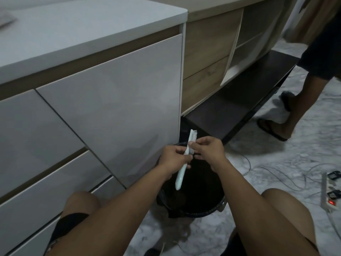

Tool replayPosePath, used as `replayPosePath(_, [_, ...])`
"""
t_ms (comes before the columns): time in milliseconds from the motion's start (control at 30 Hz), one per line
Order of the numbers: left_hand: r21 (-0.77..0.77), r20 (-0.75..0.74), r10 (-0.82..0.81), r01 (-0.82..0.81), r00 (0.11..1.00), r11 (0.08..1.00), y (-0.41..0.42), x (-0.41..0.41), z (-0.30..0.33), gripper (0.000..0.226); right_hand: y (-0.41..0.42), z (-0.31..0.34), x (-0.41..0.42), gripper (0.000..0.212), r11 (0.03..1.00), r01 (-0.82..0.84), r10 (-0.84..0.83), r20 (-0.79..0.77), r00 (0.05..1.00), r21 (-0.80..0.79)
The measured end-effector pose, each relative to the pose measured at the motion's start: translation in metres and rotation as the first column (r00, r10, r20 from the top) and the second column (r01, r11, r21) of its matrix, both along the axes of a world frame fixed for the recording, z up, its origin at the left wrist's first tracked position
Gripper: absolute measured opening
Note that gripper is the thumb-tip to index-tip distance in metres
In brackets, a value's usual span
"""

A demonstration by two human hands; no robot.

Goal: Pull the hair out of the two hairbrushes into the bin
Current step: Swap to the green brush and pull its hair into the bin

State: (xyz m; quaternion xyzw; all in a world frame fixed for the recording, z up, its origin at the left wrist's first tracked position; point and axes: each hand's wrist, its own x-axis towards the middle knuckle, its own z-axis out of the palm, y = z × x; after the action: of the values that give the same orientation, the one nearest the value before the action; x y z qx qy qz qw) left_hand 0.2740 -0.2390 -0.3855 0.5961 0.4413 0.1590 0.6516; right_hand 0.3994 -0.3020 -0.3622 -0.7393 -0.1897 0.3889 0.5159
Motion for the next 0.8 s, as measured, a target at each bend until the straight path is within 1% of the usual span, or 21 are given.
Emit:
replayPosePath(67, [0.016, -0.016, -0.016, 0.017, 1.000, 1.000, -0.002, -0.004, 0.001, 0.028, -0.002, 0.004, -0.001, 0.019, 1.000, 0.026, -0.026, 0.001, 1.000, 0.008])
replayPosePath(133, [0.028, -0.038, -0.017, 0.018, 0.999, 0.999, -0.004, -0.009, 0.003, 0.034, -0.003, 0.006, -0.001, 0.007, 0.998, 0.058, -0.057, 0.042, 0.997, -0.012])
replayPosePath(167, [0.035, -0.041, -0.012, 0.013, 0.999, 0.999, -0.005, -0.011, 0.004, 0.035, -0.003, 0.008, -0.001, 0.006, 0.996, 0.093, -0.092, 0.062, 0.994, -0.012])
replayPosePath(267, [0.071, -0.056, -0.003, 0.007, 0.998, 0.997, -0.011, -0.015, 0.009, 0.037, -0.002, 0.007, -0.001, 0.011, 0.982, 0.189, -0.189, 0.046, 0.981, 0.014])
replayPosePath(367, [0.120, -0.071, -0.025, 0.034, 0.997, 0.992, -0.018, -0.019, 0.012, 0.037, -0.004, 0.007, -0.003, 0.023, 0.977, 0.211, -0.212, 0.029, 0.977, 0.035])
replayPosePath(467, [0.145, -0.068, -0.026, 0.035, 0.997, 0.989, -0.021, -0.026, 0.015, 0.038, -0.006, 0.009, -0.003, 0.012, 0.960, 0.279, -0.280, 0.074, 0.957, 0.025])
replayPosePath(567, [0.153, -0.072, -0.045, 0.056, 0.996, 0.987, -0.022, -0.034, 0.018, 0.037, -0.007, 0.011, -0.002, 0.012, 0.943, 0.331, -0.333, 0.082, 0.939, 0.037])
replayPosePath(667, [0.123, -0.063, -0.051, 0.058, 0.997, 0.991, -0.025, -0.038, 0.023, 0.037, -0.009, 0.012, -0.004, 0.012, 0.964, 0.266, -0.265, 0.150, 0.952, 0.017])
replayPosePath(733, [0.076, -0.056, -0.035, 0.039, 0.998, 0.996, -0.027, -0.040, 0.025, 0.034, -0.009, 0.011, -0.004, 0.017, 0.961, 0.278, -0.271, 0.188, 0.944, -0.009])
replayPosePath(800, [-0.015, 0.000, 0.000, 0.000, 1.000, 1.000, -0.028, -0.043, 0.028, 0.022, -0.010, 0.011, -0.005, 0.021, 0.957, 0.290, -0.284, 0.189, 0.940, -0.005])
